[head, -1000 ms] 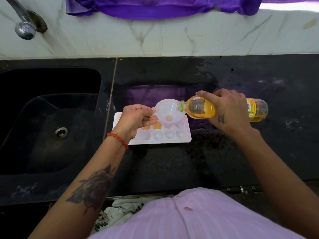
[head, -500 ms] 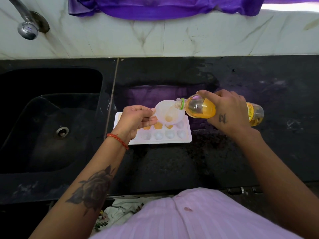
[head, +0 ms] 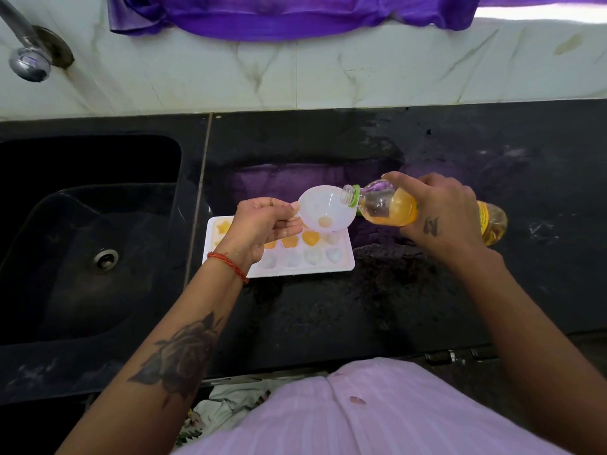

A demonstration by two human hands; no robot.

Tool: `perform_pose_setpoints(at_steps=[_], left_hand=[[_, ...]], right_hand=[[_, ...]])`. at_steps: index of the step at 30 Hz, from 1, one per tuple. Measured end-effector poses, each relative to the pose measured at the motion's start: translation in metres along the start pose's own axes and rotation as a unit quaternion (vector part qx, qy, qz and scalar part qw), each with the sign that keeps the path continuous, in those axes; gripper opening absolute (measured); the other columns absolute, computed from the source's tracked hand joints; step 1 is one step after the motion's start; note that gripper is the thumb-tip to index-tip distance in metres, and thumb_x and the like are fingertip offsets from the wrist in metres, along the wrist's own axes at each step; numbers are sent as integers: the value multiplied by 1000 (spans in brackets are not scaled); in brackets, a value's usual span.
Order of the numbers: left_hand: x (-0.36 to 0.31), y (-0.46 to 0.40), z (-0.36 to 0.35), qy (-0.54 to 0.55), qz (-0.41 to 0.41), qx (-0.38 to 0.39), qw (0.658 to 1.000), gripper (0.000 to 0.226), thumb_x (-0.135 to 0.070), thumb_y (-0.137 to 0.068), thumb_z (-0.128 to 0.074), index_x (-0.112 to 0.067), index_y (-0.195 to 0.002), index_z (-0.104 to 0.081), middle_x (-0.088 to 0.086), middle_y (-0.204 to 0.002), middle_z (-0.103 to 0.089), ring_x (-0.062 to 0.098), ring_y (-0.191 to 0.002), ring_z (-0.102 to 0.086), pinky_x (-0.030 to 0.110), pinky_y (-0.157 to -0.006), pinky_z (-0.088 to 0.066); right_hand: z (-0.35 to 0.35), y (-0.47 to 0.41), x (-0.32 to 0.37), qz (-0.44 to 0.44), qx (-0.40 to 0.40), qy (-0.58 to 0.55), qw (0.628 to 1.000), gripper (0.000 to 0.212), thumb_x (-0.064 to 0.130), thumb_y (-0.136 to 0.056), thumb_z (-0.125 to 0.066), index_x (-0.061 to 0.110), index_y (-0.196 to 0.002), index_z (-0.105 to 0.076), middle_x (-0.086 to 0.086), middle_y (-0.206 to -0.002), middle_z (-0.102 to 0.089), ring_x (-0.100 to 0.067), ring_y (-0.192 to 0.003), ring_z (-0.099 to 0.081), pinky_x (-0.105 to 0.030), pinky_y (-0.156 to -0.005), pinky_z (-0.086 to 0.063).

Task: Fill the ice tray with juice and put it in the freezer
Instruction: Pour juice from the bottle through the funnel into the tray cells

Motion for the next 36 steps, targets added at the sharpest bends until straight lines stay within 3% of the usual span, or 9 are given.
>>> perform_pose_setpoints(at_steps=[18, 36], left_hand=[[3, -2, -12, -8, 6, 7, 1000, 7, -1, -82, -65, -2, -75, -65, 3, -52, -69, 14, -50, -69, 19, -49, -55], [-4, 15, 31, 20, -19, -19, 999, 12, -4, -81, -67, -4, -70, -62, 2, -51, -68, 13, -50, -68, 18, -50, -54]], right_hand=[[-1, 1, -7, 4, -3, 47, 999, 67, 15, -73, -73, 33, -132, -47, -14, -103, -60, -35, -94, -53, -41, -80, -35], [-2, -4, 36, 12, 41, -94, 995, 79, 17, -62, -78, 37, -132, -46, -11, -104, -60, -33, -96, -55, -41, -81, -43]])
Point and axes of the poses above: each hand's wrist, its own y-axis away from the middle knuckle, its own z-axis out of the back of the hand, x = y × z, the point moved 9 cm from there along -y, towards the middle knuckle
